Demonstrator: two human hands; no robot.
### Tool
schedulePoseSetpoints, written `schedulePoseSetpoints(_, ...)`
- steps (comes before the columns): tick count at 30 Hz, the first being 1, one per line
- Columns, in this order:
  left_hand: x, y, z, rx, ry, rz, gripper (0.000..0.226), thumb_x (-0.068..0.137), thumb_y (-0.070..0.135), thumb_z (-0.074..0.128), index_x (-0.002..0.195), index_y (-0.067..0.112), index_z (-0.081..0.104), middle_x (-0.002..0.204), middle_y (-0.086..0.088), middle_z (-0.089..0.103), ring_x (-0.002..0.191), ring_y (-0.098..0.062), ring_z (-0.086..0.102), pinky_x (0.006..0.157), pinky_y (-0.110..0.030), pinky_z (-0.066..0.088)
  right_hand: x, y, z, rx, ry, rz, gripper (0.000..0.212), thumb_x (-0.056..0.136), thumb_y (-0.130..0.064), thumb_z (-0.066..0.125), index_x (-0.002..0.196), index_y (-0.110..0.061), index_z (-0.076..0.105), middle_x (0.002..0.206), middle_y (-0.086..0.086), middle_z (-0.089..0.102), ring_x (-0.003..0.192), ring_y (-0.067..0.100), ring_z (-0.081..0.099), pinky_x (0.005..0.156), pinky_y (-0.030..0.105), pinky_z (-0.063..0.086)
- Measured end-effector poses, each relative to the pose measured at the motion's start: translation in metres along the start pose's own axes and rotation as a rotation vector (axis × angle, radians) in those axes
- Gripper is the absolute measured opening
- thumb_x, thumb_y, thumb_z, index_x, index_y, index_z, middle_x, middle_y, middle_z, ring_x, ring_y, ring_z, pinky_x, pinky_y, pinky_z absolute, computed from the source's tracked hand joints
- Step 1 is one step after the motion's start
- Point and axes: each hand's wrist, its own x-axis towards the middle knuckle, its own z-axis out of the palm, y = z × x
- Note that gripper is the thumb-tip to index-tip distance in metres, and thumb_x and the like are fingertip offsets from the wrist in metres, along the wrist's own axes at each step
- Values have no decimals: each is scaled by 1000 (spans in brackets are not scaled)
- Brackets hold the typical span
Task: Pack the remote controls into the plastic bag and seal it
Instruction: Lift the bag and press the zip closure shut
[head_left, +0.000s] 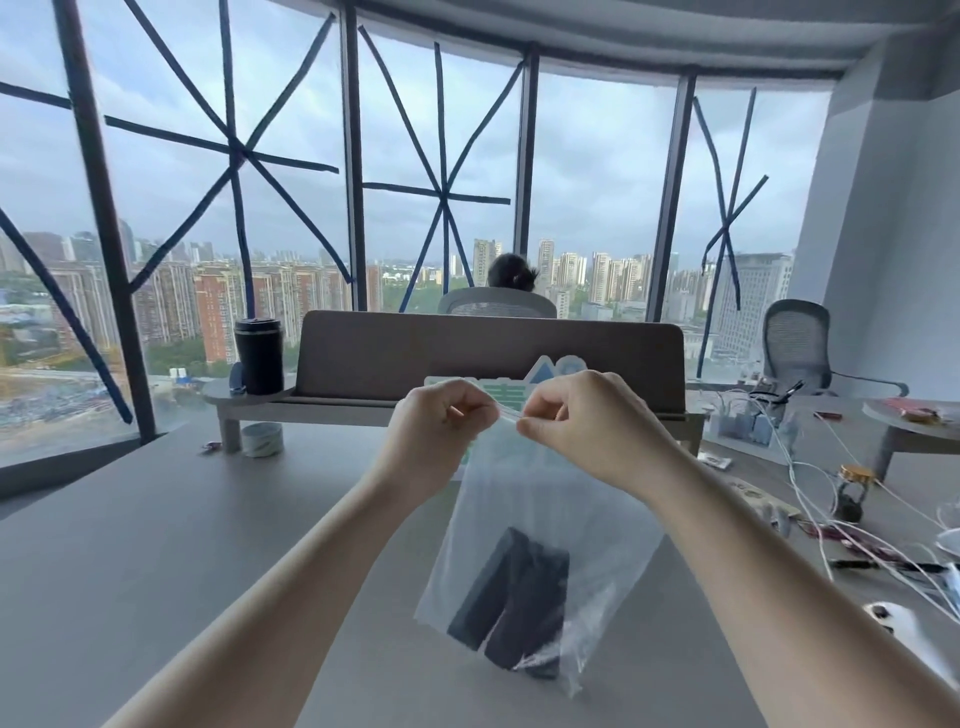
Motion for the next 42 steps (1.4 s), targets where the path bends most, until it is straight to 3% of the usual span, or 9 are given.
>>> schedulePoseSetpoints(3, -2, -1, -1, -39, 10, -56, 18, 78, 18, 71, 65, 30, 69, 52, 19, 63, 56, -4, 55, 61, -30, 51, 2, 2, 3, 26, -6, 29, 15, 84, -31, 71, 72, -22, 72, 61, -14, 63, 61, 1, 55, 69, 31, 52)
schedulePoseSetpoints(7, -5, -3, 2, -91, 11, -109, 19, 78, 18, 71, 61, 26, 67, 54, 7, 59, 56, -13, 54, 56, -30, 46, 4, 1, 4, 34, 0, 52, 13, 82, -31, 73, 76, -20, 76, 68, -11, 70, 70, 8, 63, 73, 33, 54)
schedulePoseSetpoints(11, -7, 4, 4, -117, -39, -49, 10, 79, 17, 71, 70, 15, 69, 47, 17, 58, 46, -1, 47, 47, -12, 38, 9, -2, 1, 70, -37, 48, 11, 81, -28, 74, 75, -20, 77, 63, -12, 67, 66, 5, 59, 75, 38, 56)
schedulePoseSetpoints(14, -5, 7, 3, -126, -54, -37, 10, 80, 16, 71, 70, 17, 70, 46, 22, 59, 43, 1, 47, 43, -7, 34, 10, -2, 0, 60, -25, 62, 10, 79, -29, 74, 74, -22, 76, 65, -9, 69, 70, 11, 62, 77, 41, 56)
schedulePoseSetpoints(20, -2, 2, 4, -114, -31, -10, 10, 78, 15, 71, 68, 15, 71, 61, 9, 63, 46, 0, 45, 52, -15, 40, 6, -11, -4, -19, -16, 82, 9, 81, -34, 74, 80, -27, 80, 69, -11, 69, 83, 16, 64, 80, 37, 54)
schedulePoseSetpoints(25, -3, 5, 4, -92, 3, -9, 11, 77, 11, 70, 67, 12, 70, 66, 2, 64, 44, 1, 45, 49, -11, 37, 7, -15, -4, -30, 2, 94, 10, 80, -34, 74, 81, -28, 82, 80, -10, 76, 89, 13, 65, 81, 36, 53)
schedulePoseSetpoints(32, -1, 11, 6, -37, 20, 34, 22, 77, 7, 68, 60, 19, 63, 59, 9, 59, 43, 0, 44, 46, -8, 31, 14, -12, -2, 94, -22, 121, 11, 79, -21, 74, 70, -17, 78, 60, -13, 64, 70, 11, 61, 75, 40, 58)
schedulePoseSetpoints(37, 0, 10, 6, -91, 10, 29, 23, 79, 1, 64, 60, 14, 60, 44, 19, 52, 41, -1, 41, 45, -9, 29, 16, -10, 3, 123, -27, 105, 11, 80, -23, 72, 71, -17, 76, 68, -6, 70, 74, 14, 63, 77, 41, 57)
schedulePoseSetpoints(42, 1, 0, 9, -109, 102, -4, 33, 77, 0, 63, 54, 22, 56, 46, 18, 53, 42, -3, 40, 45, -13, 31, 8, -11, 11, -57, -6, 100, 16, 89, -33, 62, 84, -23, 73, 78, -9, 66, 85, 22, 63, 80, 37, 53)
